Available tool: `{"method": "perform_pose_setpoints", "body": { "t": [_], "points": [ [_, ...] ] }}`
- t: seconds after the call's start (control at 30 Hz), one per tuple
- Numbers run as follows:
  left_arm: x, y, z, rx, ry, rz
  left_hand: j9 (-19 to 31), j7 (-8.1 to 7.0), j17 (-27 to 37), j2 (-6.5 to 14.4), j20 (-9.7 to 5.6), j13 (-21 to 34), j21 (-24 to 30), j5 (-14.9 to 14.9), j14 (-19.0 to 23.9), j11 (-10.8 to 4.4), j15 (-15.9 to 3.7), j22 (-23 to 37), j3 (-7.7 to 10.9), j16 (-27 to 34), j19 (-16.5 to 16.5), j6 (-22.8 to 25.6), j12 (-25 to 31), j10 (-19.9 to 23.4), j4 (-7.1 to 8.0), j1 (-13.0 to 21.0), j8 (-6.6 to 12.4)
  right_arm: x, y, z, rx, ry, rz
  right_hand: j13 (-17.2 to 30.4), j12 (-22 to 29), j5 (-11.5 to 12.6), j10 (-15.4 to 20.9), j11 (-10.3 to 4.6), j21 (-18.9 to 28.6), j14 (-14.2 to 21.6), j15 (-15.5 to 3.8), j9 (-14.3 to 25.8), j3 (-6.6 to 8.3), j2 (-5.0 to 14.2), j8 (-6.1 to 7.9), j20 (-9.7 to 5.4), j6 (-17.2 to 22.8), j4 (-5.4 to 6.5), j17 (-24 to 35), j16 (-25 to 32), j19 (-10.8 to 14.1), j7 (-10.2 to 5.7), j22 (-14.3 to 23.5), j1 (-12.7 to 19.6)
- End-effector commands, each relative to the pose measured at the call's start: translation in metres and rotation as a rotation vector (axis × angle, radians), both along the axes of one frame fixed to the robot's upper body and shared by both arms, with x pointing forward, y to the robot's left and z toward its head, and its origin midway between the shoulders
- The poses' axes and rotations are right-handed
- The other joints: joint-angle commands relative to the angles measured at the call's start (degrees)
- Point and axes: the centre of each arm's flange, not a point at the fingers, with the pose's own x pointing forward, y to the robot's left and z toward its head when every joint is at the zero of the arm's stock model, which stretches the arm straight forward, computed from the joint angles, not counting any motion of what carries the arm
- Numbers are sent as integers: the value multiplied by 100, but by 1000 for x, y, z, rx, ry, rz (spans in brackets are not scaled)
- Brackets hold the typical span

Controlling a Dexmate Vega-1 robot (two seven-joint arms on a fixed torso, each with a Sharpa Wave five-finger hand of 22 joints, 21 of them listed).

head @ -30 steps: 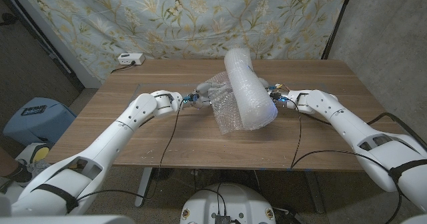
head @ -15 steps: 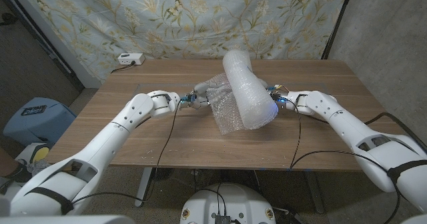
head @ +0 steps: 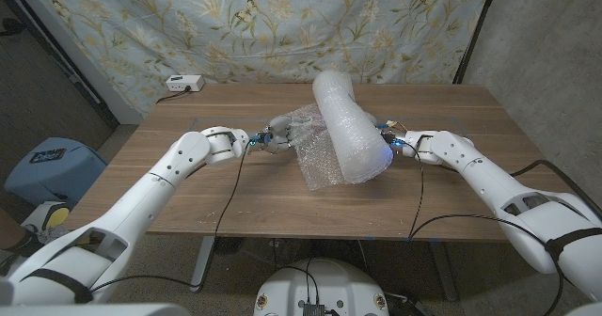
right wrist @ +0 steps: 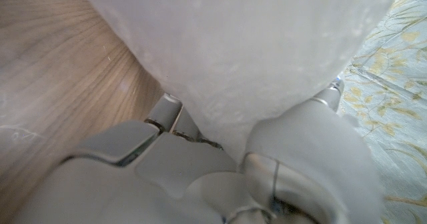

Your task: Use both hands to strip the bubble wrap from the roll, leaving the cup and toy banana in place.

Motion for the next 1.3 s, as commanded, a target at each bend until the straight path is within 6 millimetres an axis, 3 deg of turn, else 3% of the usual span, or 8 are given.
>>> {"method": "perform_pose_setpoints", "body": {
  "t": [0.03,0.5,1.3],
  "points": [
    [-2,1,1,9,-6,5,14,60,21,-42,-23,29,64,40,50,-61,2,-7,38,-7,-31,73,-24,102,-16,23,31,-1,0,0,8,-17,6,-25,-44,60,-38,56,-35,83,-105,0,12,49,-27,46,-17,110,5,-44,-3,21,17,-24],
    [0,3,4,11,-9,11,12,69,60,-53,-39,43,157,39,91,-63,-4,-15,51,-11,-42,115,-44,137,-18,22,46,3,1,2,18,-23,27,-98,-202,146,-166,211,-94,-32,58,-90,-87,-63,-124,155,-188,348,-139,-137,-28,129,11,-428],
    [-4,8,11,39,-24,28,13,67,113,-76,-49,66,313,36,111,-76,-3,-29,73,-47,-86,107,-91,161,-18,18,37,4,0,0,66,-82,56,-149,-365,288,-286,258,-199,-246,156,-184,-54,-147,-123,219,-209,425,-273,-197,-138,68,10,-547]
  ]
}}
